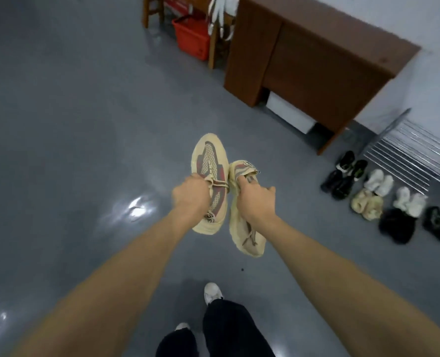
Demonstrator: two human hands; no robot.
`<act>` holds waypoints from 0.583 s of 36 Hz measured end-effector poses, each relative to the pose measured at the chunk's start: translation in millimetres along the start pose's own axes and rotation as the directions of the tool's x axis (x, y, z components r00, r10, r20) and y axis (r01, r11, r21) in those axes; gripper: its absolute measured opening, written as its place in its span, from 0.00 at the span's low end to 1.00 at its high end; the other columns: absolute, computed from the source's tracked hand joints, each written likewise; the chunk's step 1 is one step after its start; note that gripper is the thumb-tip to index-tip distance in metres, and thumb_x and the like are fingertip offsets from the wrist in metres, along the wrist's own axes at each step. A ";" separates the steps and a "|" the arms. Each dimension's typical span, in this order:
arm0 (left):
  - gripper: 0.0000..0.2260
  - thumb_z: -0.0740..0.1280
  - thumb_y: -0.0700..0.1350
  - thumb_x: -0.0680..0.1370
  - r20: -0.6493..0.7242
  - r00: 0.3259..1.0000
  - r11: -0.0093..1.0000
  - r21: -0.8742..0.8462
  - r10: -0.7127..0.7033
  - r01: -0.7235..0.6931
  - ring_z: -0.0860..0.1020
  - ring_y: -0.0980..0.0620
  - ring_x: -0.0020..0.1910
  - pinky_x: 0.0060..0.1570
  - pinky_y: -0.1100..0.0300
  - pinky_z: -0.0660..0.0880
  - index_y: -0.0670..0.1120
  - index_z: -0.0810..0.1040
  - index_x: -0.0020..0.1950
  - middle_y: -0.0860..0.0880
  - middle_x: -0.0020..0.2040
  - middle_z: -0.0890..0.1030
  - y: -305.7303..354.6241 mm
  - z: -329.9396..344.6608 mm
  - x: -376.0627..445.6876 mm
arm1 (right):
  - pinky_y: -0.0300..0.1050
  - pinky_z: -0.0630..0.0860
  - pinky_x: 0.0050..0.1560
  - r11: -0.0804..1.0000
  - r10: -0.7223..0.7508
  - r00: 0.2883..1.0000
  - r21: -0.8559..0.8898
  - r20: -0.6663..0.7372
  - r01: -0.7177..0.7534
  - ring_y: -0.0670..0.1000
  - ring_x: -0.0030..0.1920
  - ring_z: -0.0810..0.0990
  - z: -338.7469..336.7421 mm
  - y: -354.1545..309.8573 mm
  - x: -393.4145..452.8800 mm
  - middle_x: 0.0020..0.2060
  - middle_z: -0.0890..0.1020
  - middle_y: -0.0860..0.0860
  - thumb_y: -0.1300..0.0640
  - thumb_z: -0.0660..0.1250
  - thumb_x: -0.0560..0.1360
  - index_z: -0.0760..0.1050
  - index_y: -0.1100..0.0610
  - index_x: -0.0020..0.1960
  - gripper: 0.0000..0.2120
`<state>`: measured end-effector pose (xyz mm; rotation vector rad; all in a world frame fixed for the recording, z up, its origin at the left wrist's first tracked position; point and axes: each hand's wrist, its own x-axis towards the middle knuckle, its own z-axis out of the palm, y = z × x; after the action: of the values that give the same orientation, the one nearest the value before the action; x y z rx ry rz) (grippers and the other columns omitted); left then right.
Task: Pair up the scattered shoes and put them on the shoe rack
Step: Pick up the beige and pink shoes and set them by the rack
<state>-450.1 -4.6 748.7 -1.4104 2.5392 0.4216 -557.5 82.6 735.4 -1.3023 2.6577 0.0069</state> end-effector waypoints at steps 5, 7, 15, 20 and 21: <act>0.13 0.57 0.38 0.79 0.007 0.986 0.985 0.046 0.167 -0.167 0.77 0.43 0.58 0.52 0.55 0.71 0.37 0.66 0.64 0.42 0.61 0.75 55.4 -9.5 -12.5 | 0.53 0.65 0.55 0.979 0.201 0.979 0.046 -0.022 -0.200 0.56 0.37 0.68 -22.5 51.9 -39.6 0.54 0.75 0.55 0.66 0.54 0.72 0.65 0.55 0.60 0.18; 0.13 0.57 0.39 0.79 -0.003 0.961 0.957 0.092 0.276 -0.275 0.77 0.43 0.57 0.51 0.55 0.72 0.37 0.66 0.63 0.42 0.60 0.75 84.4 -15.3 -21.1 | 0.53 0.65 0.55 0.959 0.281 0.959 0.058 -0.040 -0.278 0.58 0.39 0.72 -34.7 77.6 -56.8 0.54 0.75 0.55 0.66 0.55 0.72 0.65 0.55 0.59 0.17; 0.13 0.58 0.37 0.78 0.015 0.854 0.840 0.171 0.521 -0.515 0.77 0.44 0.56 0.49 0.56 0.71 0.38 0.67 0.62 0.42 0.59 0.76 201.0 -26.8 -51.0 | 0.54 0.65 0.55 0.846 0.532 0.835 0.133 -0.139 -0.517 0.58 0.40 0.73 -62.9 178.8 -100.7 0.51 0.76 0.55 0.67 0.55 0.73 0.65 0.56 0.57 0.15; 0.13 0.56 0.36 0.77 0.027 0.786 0.773 0.164 0.618 -0.613 0.77 0.43 0.57 0.50 0.54 0.71 0.38 0.67 0.62 0.42 0.59 0.76 281.0 -23.5 -69.5 | 0.55 0.66 0.55 0.770 0.637 0.750 0.171 -0.178 -0.614 0.57 0.42 0.75 -71.4 254.8 -116.4 0.49 0.77 0.54 0.66 0.56 0.73 0.66 0.56 0.56 0.13; 0.13 0.56 0.36 0.77 0.026 0.773 0.760 0.163 0.634 -0.629 0.77 0.42 0.57 0.49 0.55 0.71 0.38 0.68 0.61 0.42 0.59 0.76 297.5 -22.6 -73.8 | 0.54 0.66 0.54 0.762 0.647 0.739 0.168 -0.186 -0.625 0.57 0.43 0.75 -75.3 271.3 -119.2 0.49 0.77 0.54 0.66 0.56 0.73 0.66 0.56 0.56 0.13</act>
<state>-666.0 195.6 836.9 -0.4582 2.9451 0.2746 -710.8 336.7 808.6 -0.3101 3.1213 -0.1896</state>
